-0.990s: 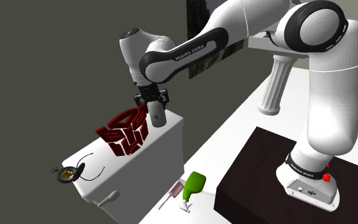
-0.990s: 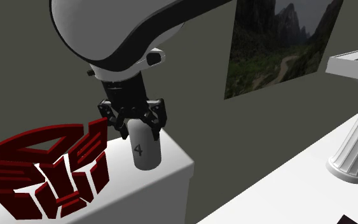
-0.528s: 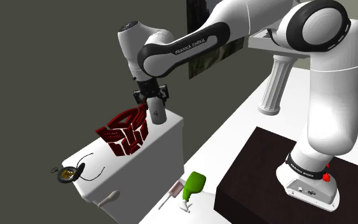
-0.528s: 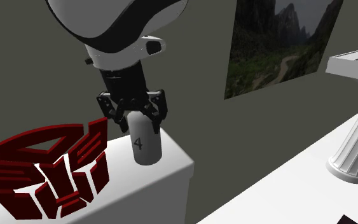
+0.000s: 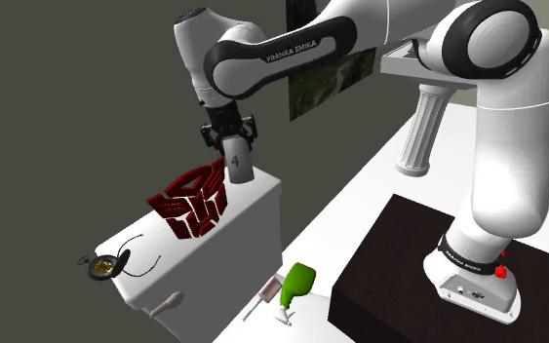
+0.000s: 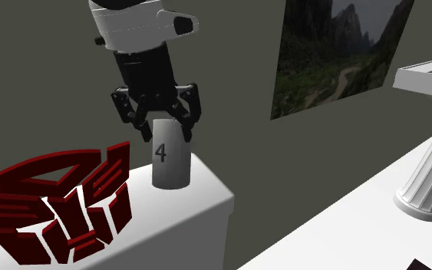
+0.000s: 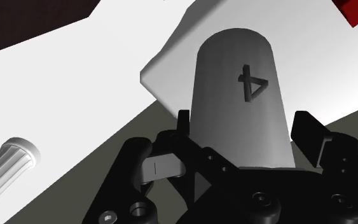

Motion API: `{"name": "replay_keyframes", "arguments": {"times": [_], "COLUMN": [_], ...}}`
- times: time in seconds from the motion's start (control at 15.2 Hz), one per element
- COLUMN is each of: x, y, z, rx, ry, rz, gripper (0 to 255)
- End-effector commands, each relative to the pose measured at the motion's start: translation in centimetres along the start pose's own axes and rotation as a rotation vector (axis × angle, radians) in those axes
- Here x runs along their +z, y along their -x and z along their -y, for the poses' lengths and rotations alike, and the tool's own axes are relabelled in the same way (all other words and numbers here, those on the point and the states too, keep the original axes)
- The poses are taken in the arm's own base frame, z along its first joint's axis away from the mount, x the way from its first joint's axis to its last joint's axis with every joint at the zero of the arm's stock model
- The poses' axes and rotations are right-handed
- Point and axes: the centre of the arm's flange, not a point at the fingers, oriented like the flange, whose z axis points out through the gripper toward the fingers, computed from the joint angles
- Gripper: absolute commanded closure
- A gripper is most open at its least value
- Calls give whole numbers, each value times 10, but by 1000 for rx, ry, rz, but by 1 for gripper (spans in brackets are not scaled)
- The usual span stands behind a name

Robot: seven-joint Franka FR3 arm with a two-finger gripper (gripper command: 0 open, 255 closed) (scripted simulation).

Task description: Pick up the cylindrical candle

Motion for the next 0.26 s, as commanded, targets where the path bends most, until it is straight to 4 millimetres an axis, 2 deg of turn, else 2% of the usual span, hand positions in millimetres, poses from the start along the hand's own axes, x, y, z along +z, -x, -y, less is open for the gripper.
{"name": "replay_keyframes", "arguments": {"times": [0.0, 0.2], "x": [-11, -17], "y": [-1, -2], "z": [-1, -2], "rx": [0, 0], "ry": [0, 0], "rz": [0, 0], "gripper": [255, 255]}}
